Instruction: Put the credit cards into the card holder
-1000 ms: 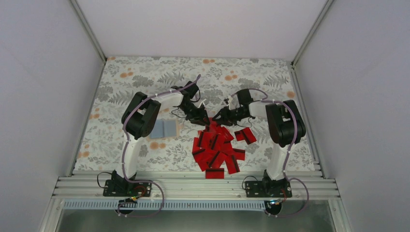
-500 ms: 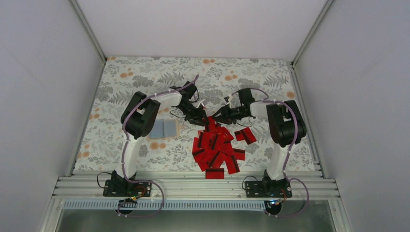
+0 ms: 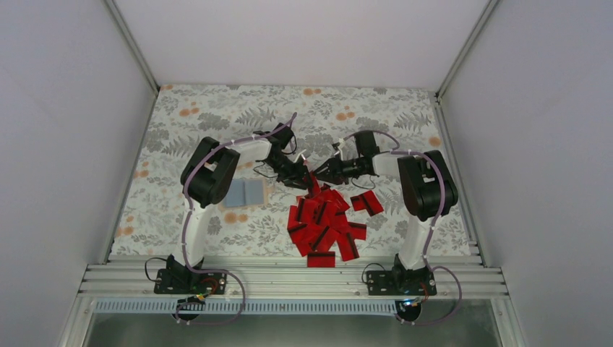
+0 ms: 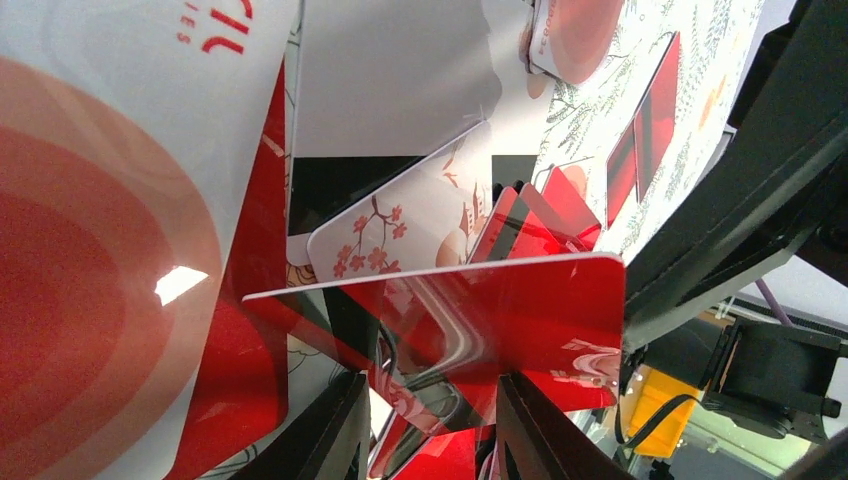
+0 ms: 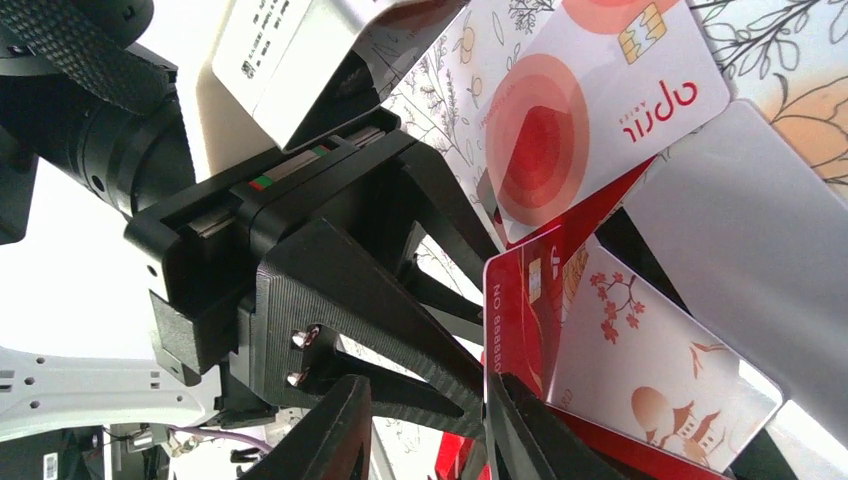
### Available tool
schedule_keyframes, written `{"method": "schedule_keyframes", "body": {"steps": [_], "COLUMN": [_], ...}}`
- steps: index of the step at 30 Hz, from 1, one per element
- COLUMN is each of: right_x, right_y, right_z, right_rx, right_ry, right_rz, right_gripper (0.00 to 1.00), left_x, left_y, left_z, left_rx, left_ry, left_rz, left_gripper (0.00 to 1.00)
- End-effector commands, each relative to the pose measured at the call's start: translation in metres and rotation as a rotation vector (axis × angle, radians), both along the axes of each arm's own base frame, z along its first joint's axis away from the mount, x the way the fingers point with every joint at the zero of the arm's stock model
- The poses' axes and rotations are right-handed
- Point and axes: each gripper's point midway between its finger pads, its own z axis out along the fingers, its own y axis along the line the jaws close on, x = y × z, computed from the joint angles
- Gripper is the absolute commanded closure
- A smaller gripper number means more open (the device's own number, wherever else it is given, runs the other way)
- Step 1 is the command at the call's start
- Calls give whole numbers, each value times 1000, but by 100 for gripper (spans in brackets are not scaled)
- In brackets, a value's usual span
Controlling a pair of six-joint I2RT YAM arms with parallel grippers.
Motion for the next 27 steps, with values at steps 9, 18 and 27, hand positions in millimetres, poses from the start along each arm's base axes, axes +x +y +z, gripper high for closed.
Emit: {"method": "schedule_keyframes", "body": {"steps": [9,18,27], "right_x": [-31,-21,-20], "right_y": [16,9,5], "right_z": [-21,-34,-52], "right_rx": [-5,-142,-201], "right_ry": [98,79,123], "right_rz": [81,56,52], "right_gripper": [72,85,96], "left_x": [-2,0,5], "left_y": [1,7,10], "left_z": [-40,-39,-28], "left_rx": [44,45,34], "left_ry": [0,-4,-24], "left_rz": [-5,6,20], "left_gripper": [67,67,67]}}
